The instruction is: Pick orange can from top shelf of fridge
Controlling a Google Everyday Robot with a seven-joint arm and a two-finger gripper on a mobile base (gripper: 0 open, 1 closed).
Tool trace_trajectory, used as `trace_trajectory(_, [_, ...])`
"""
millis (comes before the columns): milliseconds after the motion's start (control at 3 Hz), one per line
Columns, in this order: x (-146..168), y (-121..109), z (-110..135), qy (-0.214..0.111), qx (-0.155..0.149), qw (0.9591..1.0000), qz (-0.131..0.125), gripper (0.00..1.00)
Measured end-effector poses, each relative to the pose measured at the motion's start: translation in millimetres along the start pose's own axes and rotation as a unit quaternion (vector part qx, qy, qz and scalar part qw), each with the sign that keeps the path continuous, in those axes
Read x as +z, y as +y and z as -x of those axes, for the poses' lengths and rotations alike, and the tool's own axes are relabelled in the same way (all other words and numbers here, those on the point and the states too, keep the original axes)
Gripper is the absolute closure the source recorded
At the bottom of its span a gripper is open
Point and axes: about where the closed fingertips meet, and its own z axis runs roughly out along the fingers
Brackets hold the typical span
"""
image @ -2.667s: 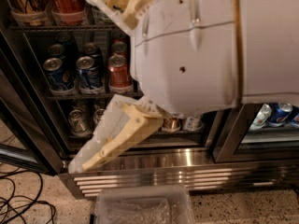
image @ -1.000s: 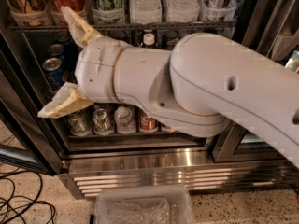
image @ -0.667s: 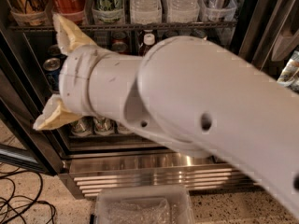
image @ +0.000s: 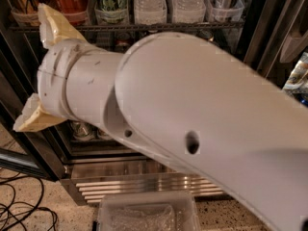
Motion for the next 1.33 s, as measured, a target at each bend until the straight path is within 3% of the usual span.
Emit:
trace_trajectory(333, [7.7,18.0,-36.6,0.039,0.046,0.9981,-0.012,0.0])
trace_trajectory(667, [6.8,46.0,-79.6,0.089,0.131,0.9871,-0.022,0.0])
trace_trajectory(1000, [31.0,45.1,-83.9,0.082,0.2,0.9754,-0.042,0.0])
trace_trajectory(1333, [58.2,-6.7,-59.3,0.03,0.184,0.9786,-0.087,0.0])
